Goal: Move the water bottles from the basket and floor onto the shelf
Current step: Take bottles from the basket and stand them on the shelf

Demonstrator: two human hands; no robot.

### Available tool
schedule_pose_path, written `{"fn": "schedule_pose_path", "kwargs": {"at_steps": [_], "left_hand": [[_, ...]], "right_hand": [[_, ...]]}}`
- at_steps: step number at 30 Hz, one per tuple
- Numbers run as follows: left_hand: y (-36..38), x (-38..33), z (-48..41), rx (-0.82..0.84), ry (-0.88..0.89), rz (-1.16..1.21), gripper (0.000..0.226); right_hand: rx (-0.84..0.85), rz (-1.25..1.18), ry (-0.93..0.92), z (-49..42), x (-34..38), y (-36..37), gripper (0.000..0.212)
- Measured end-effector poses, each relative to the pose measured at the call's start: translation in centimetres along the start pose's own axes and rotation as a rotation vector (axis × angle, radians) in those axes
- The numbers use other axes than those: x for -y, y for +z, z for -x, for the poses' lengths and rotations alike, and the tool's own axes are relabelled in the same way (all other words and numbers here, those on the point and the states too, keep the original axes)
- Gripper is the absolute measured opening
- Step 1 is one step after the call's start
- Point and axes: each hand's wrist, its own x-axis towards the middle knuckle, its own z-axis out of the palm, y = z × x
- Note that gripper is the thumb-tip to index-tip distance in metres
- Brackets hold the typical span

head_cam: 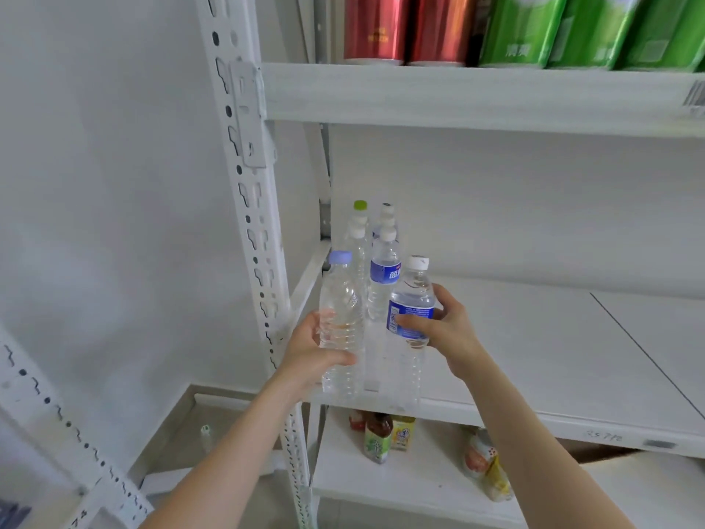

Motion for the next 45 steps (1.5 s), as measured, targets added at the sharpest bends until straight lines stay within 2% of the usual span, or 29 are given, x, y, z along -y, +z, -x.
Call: {"fn": "schedule_pose_path", "kwargs": {"at_steps": [8,19,30,45], "left_hand": [[0.2,0.9,-5.4,-0.033,-0.011,-0.046,0.069],[1.7,2.1,-9.4,-0.001,0.002,-0.158,0.065],[2.2,2.6,-12.3,-0.022,-0.003,-0.091,0.067],[2.1,2.0,-13.7,0.018,0.042,-0.245,0.076]], "right_hand": [[-0.086,0.018,-0.046,-4.9,-2.0,1.6,0.061],[-0.063,0.109,-0.060,-9.9,-4.4,1.1,0.068],[-0.086,0.177,-0.104,-12.1,-5.1,1.9,0.070],[-0.080,0.222,-0.090,-12.5,-5.2,2.2,0.073]]}}
